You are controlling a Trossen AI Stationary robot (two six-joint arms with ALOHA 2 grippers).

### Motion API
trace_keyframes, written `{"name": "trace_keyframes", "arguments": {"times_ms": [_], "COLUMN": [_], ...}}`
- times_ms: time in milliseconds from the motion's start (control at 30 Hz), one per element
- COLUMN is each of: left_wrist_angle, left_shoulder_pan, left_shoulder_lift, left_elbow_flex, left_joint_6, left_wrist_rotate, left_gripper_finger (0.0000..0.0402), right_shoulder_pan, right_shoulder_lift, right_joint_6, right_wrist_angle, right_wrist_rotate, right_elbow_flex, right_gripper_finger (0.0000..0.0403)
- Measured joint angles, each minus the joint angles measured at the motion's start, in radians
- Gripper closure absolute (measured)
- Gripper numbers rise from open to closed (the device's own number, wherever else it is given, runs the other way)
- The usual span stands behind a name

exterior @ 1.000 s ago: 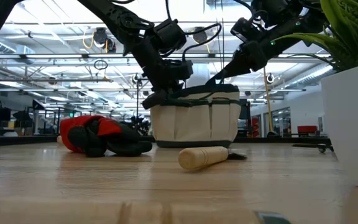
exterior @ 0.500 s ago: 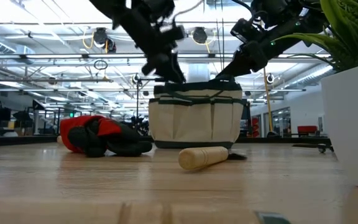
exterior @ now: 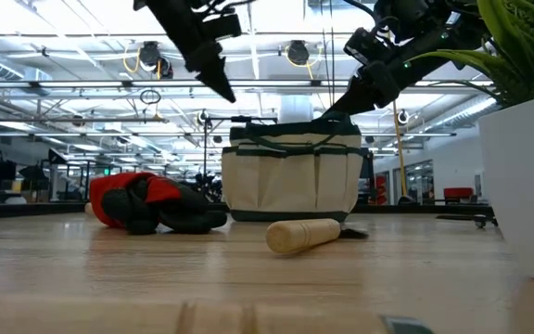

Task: Pick & Place Garden tools in Gardening bag
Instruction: Put the left brown trowel into the gardening bag

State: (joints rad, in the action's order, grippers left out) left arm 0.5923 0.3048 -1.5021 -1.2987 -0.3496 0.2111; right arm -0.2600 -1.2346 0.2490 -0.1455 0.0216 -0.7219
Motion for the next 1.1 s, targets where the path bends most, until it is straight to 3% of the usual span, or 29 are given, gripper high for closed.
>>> {"name": "trace_keyframes", "arguments": {"times_ms": [167, 400, 767, 1100], "left_wrist_angle": [0.103, 0.176, 0.273, 0.361], "left_shoulder_pan": [0.006, -0.062, -0.259, -0.505], "left_shoulder_lift": [-0.001, -0.003, -0.003, -0.003], "left_elbow_flex": [0.0, 0.0, 0.0, 0.0], "left_joint_6": [0.075, 0.071, 0.148, 0.299], "left_wrist_rotate": [-0.014, -0.173, -0.164, -0.134], "left_gripper_finger": [0.0243, 0.0243, 0.0243, 0.0243], "right_shoulder_pan": [0.0, 0.034, 0.093, 0.119], "right_shoulder_lift": [0.0, 0.0, 0.0, 0.0], "right_joint_6": [-0.02, 0.002, -0.001, -0.001], "right_wrist_angle": [0.0, -0.001, -0.001, 0.0], "right_wrist_rotate": [-0.001, 0.0, 0.003, 0.003], "right_elbow_flex": [0.0, 0.0, 0.0, 0.0], "right_gripper_finger": [0.0402, 0.0368, 0.0289, 0.0289]}}
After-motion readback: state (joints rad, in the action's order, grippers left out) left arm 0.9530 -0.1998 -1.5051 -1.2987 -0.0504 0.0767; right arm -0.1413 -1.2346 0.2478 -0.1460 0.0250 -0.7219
